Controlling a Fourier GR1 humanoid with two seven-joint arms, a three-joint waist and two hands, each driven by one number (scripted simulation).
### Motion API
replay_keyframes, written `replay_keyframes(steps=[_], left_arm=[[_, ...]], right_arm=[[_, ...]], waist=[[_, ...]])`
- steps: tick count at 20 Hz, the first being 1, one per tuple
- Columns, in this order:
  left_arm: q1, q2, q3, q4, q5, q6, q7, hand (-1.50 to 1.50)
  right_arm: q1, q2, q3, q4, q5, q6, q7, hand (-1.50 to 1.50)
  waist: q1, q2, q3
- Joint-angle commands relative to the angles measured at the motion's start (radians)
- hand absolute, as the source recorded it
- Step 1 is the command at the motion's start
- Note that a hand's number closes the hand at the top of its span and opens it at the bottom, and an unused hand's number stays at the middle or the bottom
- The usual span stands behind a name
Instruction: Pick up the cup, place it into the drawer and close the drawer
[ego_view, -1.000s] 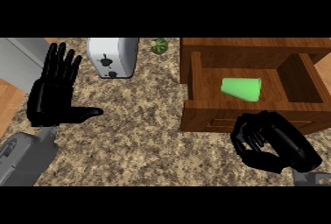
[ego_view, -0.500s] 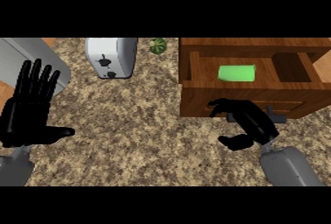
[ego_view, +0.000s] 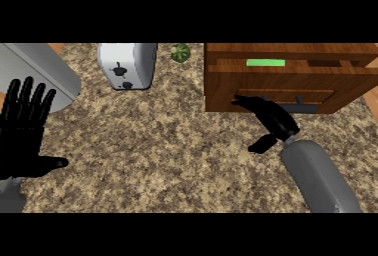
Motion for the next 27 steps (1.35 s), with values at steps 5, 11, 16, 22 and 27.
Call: replay_keyframes(steps=[5,11,16,22,27], left_arm=[[0.003,-0.025,0.021,0.061,-0.026,-0.091,-0.012,-1.5],[-0.032,-0.014,0.067,0.036,0.014,-0.083,0.054,-1.5],[-0.004,-0.053,0.018,0.019,-0.041,-0.08,0.025,-1.5],[-0.03,-0.047,0.031,0.064,-0.06,-0.101,0.006,-1.5],[-0.02,-0.031,0.041,0.08,-0.064,-0.136,-0.002,-1.5]], right_arm=[[-0.275,-0.045,-0.143,0.441,-0.038,-0.003,-0.163,-1.5],[-0.38,-0.108,-0.184,0.597,-0.035,0.015,-0.232,-1.5],[-0.447,-0.119,-0.194,0.678,-0.023,0.01,-0.23,-1.5],[-0.508,-0.153,-0.217,0.715,-0.038,0.037,-0.213,-1.5],[-0.505,-0.172,-0.221,0.734,-0.044,0.037,-0.259,-1.5]], waist=[[0.02,0.014,0.003],[0.027,0.019,0.003],[0.054,0.029,0.004],[0.072,0.039,0.004],[0.08,0.041,0.004]])
